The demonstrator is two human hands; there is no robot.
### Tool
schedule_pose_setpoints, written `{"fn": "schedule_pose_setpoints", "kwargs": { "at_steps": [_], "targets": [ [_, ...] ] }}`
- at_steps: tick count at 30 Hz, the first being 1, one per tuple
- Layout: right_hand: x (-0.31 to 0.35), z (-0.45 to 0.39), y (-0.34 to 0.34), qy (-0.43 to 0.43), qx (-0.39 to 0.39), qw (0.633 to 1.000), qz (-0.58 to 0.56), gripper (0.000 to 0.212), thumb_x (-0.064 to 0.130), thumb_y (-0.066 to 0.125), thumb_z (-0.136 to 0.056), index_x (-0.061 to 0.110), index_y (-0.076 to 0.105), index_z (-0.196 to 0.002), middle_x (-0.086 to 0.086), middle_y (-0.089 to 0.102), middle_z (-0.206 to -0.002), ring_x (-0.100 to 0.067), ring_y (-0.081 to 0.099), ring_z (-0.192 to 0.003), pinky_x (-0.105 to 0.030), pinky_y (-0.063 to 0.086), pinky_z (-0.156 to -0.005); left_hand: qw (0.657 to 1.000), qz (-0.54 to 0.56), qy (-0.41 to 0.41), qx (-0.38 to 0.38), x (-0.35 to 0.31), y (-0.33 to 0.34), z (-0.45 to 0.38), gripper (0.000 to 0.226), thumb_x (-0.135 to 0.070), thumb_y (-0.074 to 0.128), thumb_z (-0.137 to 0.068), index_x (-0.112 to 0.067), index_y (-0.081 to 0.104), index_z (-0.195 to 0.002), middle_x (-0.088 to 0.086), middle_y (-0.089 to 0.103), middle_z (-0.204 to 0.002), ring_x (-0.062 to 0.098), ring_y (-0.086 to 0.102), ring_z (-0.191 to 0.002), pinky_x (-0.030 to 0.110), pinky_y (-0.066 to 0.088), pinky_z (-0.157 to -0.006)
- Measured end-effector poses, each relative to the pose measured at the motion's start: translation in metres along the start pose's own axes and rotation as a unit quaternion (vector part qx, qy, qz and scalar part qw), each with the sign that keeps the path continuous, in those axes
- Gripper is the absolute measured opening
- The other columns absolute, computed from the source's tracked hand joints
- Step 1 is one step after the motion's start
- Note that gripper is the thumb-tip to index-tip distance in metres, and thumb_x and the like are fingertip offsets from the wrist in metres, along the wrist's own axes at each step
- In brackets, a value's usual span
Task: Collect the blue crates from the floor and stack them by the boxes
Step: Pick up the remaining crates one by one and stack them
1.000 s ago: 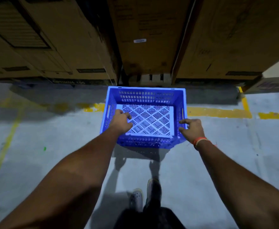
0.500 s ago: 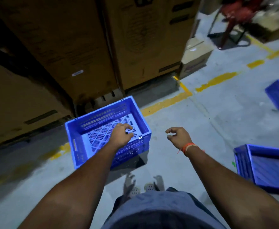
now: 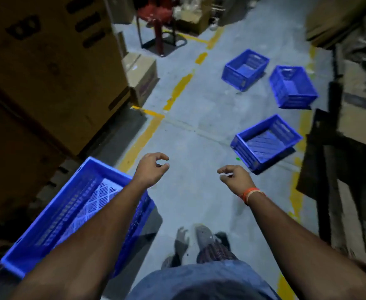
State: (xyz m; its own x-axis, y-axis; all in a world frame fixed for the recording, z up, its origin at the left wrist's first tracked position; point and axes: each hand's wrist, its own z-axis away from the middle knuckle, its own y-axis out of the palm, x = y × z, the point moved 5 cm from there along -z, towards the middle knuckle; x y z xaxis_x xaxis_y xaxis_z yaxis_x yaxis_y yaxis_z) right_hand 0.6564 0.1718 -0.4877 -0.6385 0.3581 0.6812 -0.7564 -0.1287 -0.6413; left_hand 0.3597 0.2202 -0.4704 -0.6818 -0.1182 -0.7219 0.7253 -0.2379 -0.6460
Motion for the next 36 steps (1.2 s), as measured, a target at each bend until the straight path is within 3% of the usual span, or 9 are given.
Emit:
{"fn": "schedule_pose_setpoints", "kwargs": {
  "at_steps": [6,13,17,20,23,25,28,30,36],
  "targets": [
    [-0.055,0.024,-0.064,0.065,-0.090,0.993,-0.045,0.020,0.014,0.063,-0.087,0.020,0.073,-0.103,-0.001,0.068,-0.115,-0.018,0.066,-0.090,-0.030,0.049,-0.083,0.994,0.002,0.072,0.079,-0.072,0.052,-0.033,0.022,-0.032,0.065,-0.090,-0.028,0.069,-0.111,0.001,0.059,-0.125,0.014,0.069,-0.079,0.022,0.045,-0.058],
    [-0.107,0.003,-0.124,0.103,-0.130,0.984,-0.064,0.020,0.013,0.064,-0.086,0.018,0.074,-0.103,-0.001,0.069,-0.117,-0.018,0.067,-0.092,-0.030,0.050,-0.085,0.987,0.012,0.110,0.121,-0.144,0.109,-0.084,0.020,-0.032,0.065,-0.090,-0.030,0.069,-0.110,-0.006,0.053,-0.127,0.007,0.068,-0.089,0.023,0.048,-0.064],
    [-0.121,-0.041,-0.151,0.102,-0.120,0.985,-0.068,0.020,0.014,0.063,-0.088,0.019,0.073,-0.104,0.001,0.069,-0.114,-0.014,0.067,-0.086,-0.028,0.048,-0.081,0.985,-0.004,0.104,0.139,-0.172,0.134,-0.123,0.020,-0.031,0.064,-0.091,-0.028,0.069,-0.110,-0.002,0.056,-0.127,0.006,0.064,-0.077,0.020,0.044,-0.059],
    [-0.119,-0.082,-0.171,0.085,-0.109,0.988,-0.071,0.020,0.011,0.064,-0.087,0.016,0.074,-0.104,-0.002,0.072,-0.108,-0.017,0.065,-0.091,-0.025,0.046,-0.082,0.987,-0.007,0.094,0.130,-0.190,0.141,-0.151,0.020,-0.032,0.064,-0.091,-0.028,0.069,-0.110,0.003,0.059,-0.123,0.003,0.061,-0.069,0.019,0.043,-0.058],
    [-0.110,-0.122,-0.190,0.074,-0.106,0.988,-0.085,0.020,0.008,0.065,-0.086,0.011,0.074,-0.103,-0.009,0.074,-0.097,-0.024,0.069,-0.090,-0.036,0.054,-0.087,0.987,-0.015,0.097,0.124,-0.207,0.143,-0.180,0.021,-0.031,0.064,-0.091,-0.027,0.069,-0.110,-0.001,0.056,-0.127,0.007,0.066,-0.080,0.022,0.045,-0.065],
    [-0.104,-0.148,-0.199,0.075,-0.112,0.986,-0.098,0.020,0.007,0.065,-0.086,0.009,0.074,-0.104,-0.009,0.073,-0.097,-0.024,0.069,-0.088,-0.040,0.056,-0.089,0.987,-0.021,0.099,0.126,-0.217,0.141,-0.207,0.020,-0.030,0.064,-0.091,-0.026,0.069,-0.110,0.001,0.057,-0.126,0.005,0.064,-0.073,0.022,0.044,-0.063],
    [-0.093,-0.194,-0.211,0.079,-0.120,0.984,-0.104,0.018,0.008,0.066,-0.085,0.010,0.074,-0.101,-0.003,0.071,-0.090,-0.019,0.064,-0.077,-0.035,0.055,-0.080,0.988,-0.035,0.102,0.115,-0.232,0.132,-0.264,0.020,-0.029,0.065,-0.091,-0.026,0.069,-0.110,0.012,0.063,-0.118,0.003,0.059,-0.058,0.019,0.040,-0.056],
    [-0.084,-0.229,-0.219,0.084,-0.124,0.984,-0.101,0.017,0.009,0.065,-0.086,0.012,0.074,-0.100,-0.003,0.071,-0.088,-0.022,0.063,-0.072,-0.033,0.053,-0.076,0.987,-0.039,0.112,0.112,-0.242,0.126,-0.310,0.021,-0.029,0.065,-0.090,-0.026,0.069,-0.111,0.012,0.066,-0.115,0.009,0.063,-0.065,0.018,0.040,-0.057],
    [-0.046,-0.339,-0.253,0.107,-0.151,0.978,-0.099,0.019,0.009,0.062,-0.089,0.012,0.073,-0.104,-0.003,0.070,-0.103,-0.020,0.064,-0.094,-0.036,0.050,-0.089,0.981,-0.013,0.139,0.138,-0.273,0.107,-0.449,0.023,-0.029,0.065,-0.090,-0.025,0.068,-0.113,-0.006,0.063,-0.118,0.001,0.060,-0.072,0.024,0.044,-0.067]
  ]
}}
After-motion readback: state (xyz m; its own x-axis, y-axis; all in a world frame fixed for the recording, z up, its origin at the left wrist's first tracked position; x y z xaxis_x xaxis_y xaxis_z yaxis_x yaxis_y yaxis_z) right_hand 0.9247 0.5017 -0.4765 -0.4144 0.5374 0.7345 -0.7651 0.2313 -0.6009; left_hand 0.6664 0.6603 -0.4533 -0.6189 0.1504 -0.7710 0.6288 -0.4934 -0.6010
